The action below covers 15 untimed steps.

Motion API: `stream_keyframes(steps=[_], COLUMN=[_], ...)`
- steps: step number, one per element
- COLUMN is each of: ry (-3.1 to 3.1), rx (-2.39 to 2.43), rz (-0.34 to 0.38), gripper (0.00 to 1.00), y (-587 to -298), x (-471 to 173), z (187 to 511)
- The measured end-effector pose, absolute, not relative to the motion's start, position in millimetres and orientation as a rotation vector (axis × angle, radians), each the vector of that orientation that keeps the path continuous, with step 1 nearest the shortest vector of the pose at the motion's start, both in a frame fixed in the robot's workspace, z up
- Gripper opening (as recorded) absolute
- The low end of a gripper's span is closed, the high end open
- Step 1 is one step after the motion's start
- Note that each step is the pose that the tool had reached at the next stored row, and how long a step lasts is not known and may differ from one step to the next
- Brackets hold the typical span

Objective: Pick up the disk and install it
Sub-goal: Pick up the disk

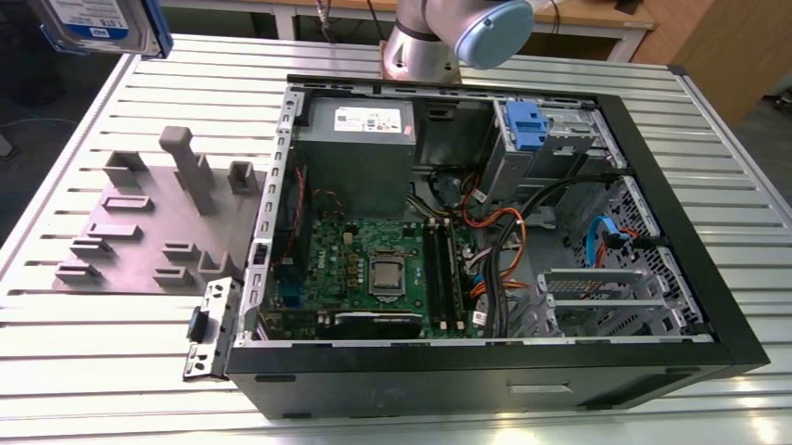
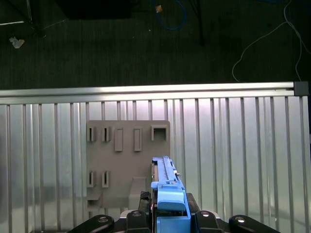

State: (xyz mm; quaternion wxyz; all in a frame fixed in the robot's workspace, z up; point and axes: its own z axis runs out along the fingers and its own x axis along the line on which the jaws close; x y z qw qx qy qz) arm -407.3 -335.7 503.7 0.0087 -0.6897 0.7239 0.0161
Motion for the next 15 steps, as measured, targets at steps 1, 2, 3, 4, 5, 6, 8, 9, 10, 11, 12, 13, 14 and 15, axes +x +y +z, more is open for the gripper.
stream_keyframes(steps=[1,2,3,4,5,6,8,9,10,11,12,13,14,15], ry=[2.262,2.262,2.262,2.262,2.262,2.262,2.262,2.262,2.262,2.262,2.262,2.262,2.262,2.262], rx=[-2.155,-2.155,-2.155,-2.155,-2.155,-2.155,-2.155,-2.155,-2.155,-2.155,-2.155,-2.155,-2.155,-2.155], rz=[0.050,0.050,0.050,0.050,0.050,0.050,0.050,0.050,0.050,0.050,0.050,0.050,0.050,0.050], gripper=[0.37,0.37,0.37,0.37,0.37,0.37,0.37,0.37,0.37,0.37,0.37,0.37,0.37,0.37], y=[-335.7,-335.7,-335.7,-335.7,-335.7,-335.7,-335.7,-335.8,-336.1,-336.6,-337.4,-338.2,-339.0,-339.8], x=[-406.8,-406.3,-405.9,-405.5,-405.1,-404.7,-404.1,-404.0,-403.8,-403.7,-403.7,-403.7,-403.7,-403.7], z=[503.7,503.7,503.7,503.6,503.7,503.7,503.7,503.7,503.7,503.7,503.7,503.6,503.7,503.7])
